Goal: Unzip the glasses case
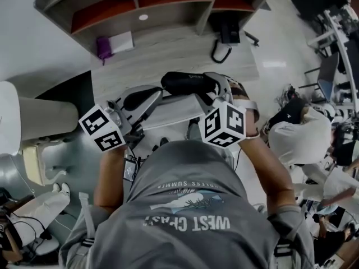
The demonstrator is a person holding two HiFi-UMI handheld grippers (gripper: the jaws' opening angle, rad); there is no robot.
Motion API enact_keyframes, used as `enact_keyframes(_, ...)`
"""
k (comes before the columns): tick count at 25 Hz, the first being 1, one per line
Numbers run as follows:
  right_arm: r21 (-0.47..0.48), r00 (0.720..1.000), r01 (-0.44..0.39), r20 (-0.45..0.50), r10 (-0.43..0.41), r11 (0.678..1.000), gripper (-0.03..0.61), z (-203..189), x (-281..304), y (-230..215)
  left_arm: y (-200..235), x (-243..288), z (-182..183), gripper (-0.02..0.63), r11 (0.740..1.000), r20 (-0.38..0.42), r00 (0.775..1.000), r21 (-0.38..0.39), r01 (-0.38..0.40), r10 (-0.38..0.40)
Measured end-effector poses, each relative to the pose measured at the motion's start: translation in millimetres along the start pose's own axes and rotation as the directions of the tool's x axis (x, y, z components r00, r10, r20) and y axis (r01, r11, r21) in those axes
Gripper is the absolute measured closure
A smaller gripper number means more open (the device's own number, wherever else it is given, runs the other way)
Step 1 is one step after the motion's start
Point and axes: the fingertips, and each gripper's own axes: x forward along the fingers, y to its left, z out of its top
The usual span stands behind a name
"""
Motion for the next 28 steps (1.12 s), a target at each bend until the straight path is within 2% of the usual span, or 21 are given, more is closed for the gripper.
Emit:
enact_keyframes(4, 0.006, 1.0, -0.005, 0.009, 0.005, 1.0, 0.348, 5.7, 4.5, 1.2, -15.0, 18.6, -10.7, 0.615, 0.998, -0.047, 0.999, 0.054, 0.024, -0.022)
enact_keyframes(10, 0.034, 1.0, 0.003, 0.017, -0.003, 0.999, 0.347, 15.5, 4.0, -3.3, -8.3, 24.3, -9.3, 0.615, 0.998, -0.012, 1.0, 0.067, -0.014, 0.015)
enact_keyframes(20, 0.06, 1.0, 0.007, 0.004, -0.008, 0.998, 0.342, 28.8, 6.5, 0.9, -11.1, 32.9, -16.2, 0.615, 0.994, -0.01, 0.999, 0.101, -0.039, 0.04)
enact_keyframes(22, 0.059, 0.999, 0.004, 0.052, -0.007, 0.998, 0.339, 35.4, 4.7, 0.8, -8.7, 29.1, -9.9, 0.615, 0.998, 0.036, 0.999, 0.058, -0.035, 0.032)
enact_keyframes(24, 0.043, 0.989, 0.009, 0.145, -0.015, 0.999, 0.333, 45.1, -1.3, -1.3, -2.7, 22.0, -1.2, 0.615, 0.999, 0.106, 0.994, -0.045, -0.002, 0.006)
enact_keyframes(26, 0.033, 0.964, 0.019, 0.265, -0.027, 0.999, 0.333, 55.6, -10.4, -4.0, 4.3, 14.1, 5.8, 0.615, 0.985, 0.181, 0.983, -0.166, 0.057, -0.027)
enact_keyframes(28, 0.021, 0.926, 0.045, 0.374, -0.049, 0.999, 0.33, 64.8, -19.6, -4.8, 7.3, 7.0, 11.0, 0.615, 0.959, 0.252, 0.966, -0.253, 0.129, -0.064)
